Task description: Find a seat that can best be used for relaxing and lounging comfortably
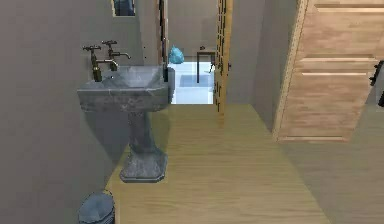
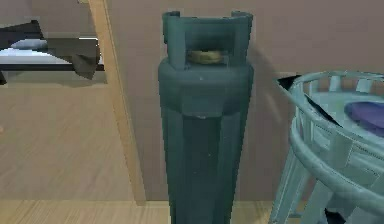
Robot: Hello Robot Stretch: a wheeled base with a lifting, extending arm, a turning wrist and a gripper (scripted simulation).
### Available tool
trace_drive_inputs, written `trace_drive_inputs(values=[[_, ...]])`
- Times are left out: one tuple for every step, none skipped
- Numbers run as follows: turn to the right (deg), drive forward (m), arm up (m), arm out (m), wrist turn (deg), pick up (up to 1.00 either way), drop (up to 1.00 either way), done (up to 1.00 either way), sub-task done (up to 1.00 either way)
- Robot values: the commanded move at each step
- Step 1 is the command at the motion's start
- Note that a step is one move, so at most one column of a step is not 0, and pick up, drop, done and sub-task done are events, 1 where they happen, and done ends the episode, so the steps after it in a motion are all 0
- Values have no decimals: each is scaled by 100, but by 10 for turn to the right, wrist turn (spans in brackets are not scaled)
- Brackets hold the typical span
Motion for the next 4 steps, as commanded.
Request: trace_drive_inputs(values=[[0, 100, 0, 0, 0, 0, 0, 0, 0], [30, 0, 0, 0, 0, 0, 0, 0, 0], [0, 100, 0, 0, 0, 0, 0, 0, 0], [0, 70, 0, 0, 0, 0, 0, 0, 0]])
